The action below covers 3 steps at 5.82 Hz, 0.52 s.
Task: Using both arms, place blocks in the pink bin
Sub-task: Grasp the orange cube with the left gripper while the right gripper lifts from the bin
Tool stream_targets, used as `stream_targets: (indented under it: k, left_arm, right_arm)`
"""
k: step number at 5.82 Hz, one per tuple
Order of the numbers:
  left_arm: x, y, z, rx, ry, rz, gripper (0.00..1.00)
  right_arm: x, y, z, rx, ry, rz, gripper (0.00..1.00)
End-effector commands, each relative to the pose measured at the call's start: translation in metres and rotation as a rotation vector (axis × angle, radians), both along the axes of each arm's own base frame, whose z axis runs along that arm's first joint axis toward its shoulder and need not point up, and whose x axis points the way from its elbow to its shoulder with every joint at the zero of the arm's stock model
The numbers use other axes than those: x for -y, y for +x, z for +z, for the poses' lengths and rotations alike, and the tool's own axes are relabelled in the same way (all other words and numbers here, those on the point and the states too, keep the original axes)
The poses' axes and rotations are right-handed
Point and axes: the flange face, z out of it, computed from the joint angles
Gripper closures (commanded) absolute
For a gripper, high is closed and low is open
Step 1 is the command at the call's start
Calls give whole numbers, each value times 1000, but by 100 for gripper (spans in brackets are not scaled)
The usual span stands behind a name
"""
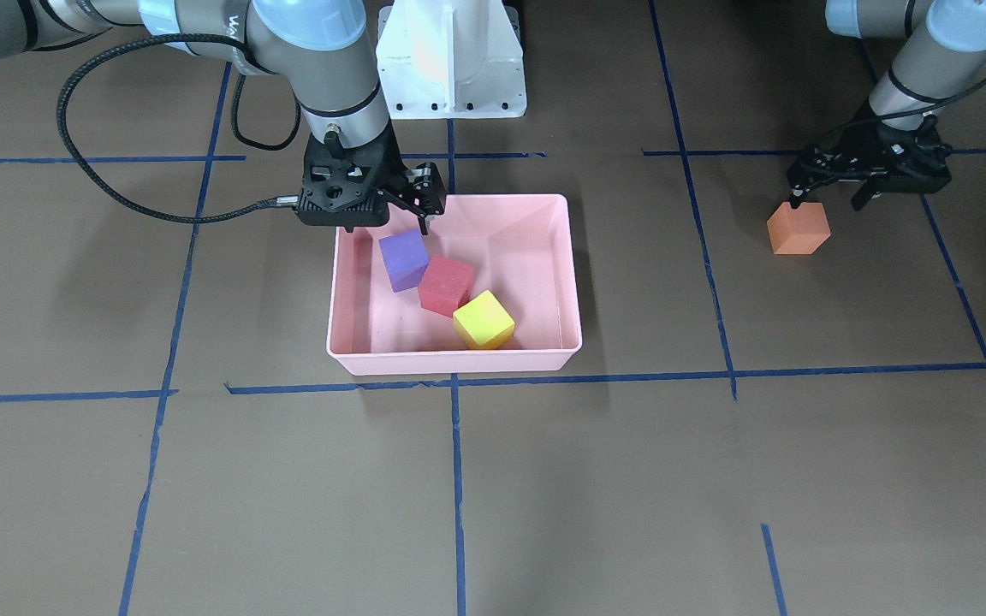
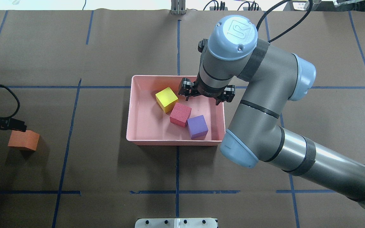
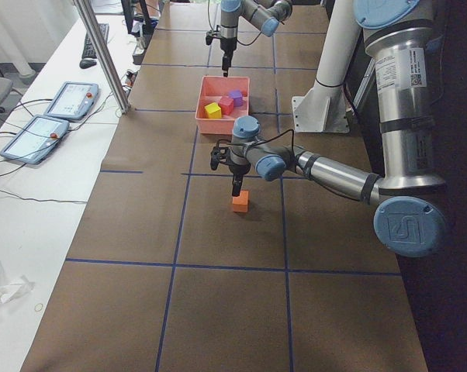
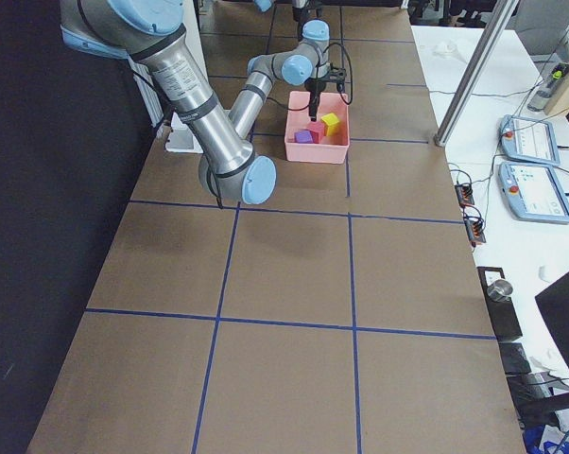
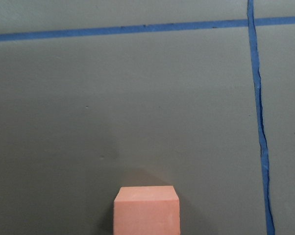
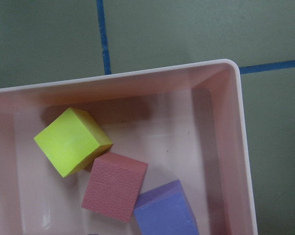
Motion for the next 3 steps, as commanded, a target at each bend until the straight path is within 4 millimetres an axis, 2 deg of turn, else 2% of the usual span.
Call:
stream_targets:
  k: [1,2,3]
  left_arm:
    - [-6,16,27,10,-16,26,0]
    - [-7,19,33,19,-20,36,0]
    - [-10,28,49,37,-39,57,0]
  right_arm:
    - [-8,12,12,3,3,-1,0]
    - [-10,15,17,0,3,-2,0]
    - [-10,16,19,-2,1,-2,0]
